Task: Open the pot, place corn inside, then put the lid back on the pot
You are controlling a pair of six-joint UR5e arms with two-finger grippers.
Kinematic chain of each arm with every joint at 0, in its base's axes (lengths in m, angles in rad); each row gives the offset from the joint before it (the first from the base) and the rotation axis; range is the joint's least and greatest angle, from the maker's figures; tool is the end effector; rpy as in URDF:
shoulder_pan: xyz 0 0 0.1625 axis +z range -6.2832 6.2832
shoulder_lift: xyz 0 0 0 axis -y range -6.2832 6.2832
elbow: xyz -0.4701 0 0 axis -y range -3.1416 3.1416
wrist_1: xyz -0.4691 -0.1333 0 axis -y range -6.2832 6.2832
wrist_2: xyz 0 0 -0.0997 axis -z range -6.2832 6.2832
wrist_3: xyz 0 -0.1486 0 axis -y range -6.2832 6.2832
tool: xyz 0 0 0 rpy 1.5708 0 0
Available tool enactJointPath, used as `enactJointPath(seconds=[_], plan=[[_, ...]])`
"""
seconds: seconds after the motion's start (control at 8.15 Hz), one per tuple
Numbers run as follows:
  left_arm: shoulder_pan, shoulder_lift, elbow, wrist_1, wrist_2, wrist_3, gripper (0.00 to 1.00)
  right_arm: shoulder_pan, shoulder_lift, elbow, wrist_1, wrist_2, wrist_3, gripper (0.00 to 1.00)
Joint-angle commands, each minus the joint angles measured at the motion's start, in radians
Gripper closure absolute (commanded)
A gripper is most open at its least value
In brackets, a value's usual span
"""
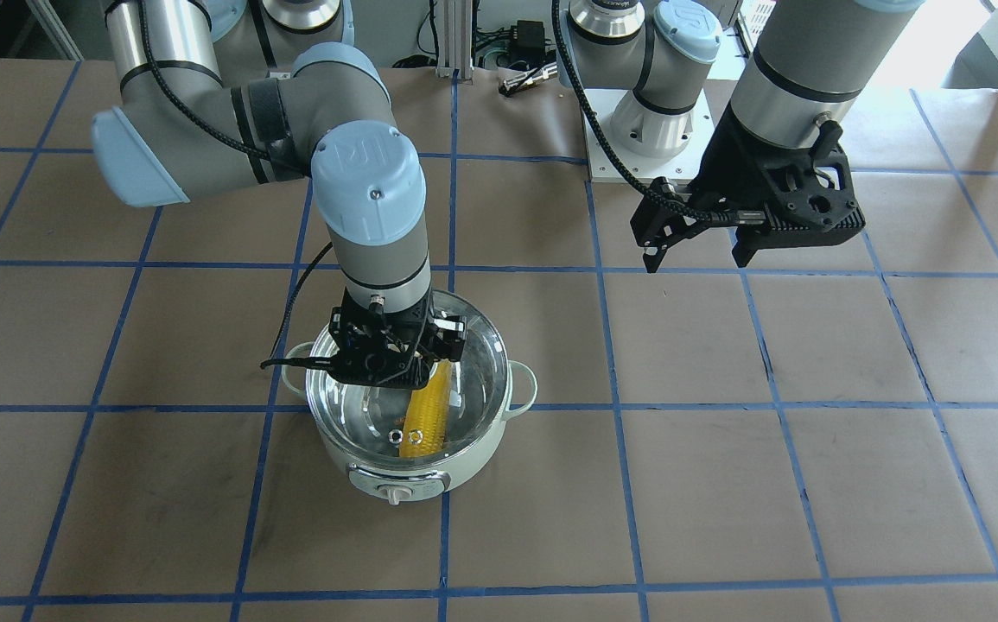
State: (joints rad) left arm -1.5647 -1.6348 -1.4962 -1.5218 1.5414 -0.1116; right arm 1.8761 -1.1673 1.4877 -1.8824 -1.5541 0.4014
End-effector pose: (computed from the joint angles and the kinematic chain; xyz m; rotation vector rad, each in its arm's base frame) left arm -0.1340 -0.6083 0.4943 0.1814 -3.1025 0.0901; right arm 0.3484 -0.6537 0.2977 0.1504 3.1253 0.0219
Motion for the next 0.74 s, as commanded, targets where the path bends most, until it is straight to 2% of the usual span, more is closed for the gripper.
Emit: enactJointPath(seconds=[0.0, 0.25, 0.61], plan=[[0.000, 0.000, -0.001, 0.002, 0.000, 0.000, 0.00, 0.000, -0.018, -0.004, -0.007, 0.000, -0.004, 0.00], [0.000, -0.002, -0.003, 0.002, -0.001, 0.000, 0.00, -0.011, -0.110, -0.006, 0.014, -0.030, -0.022, 0.00], [0.000, -0.002, -0.003, 0.002, -0.001, 0.000, 0.00, -0.092, -0.341, -0.009, 0.234, -0.079, -0.064, 0.00]])
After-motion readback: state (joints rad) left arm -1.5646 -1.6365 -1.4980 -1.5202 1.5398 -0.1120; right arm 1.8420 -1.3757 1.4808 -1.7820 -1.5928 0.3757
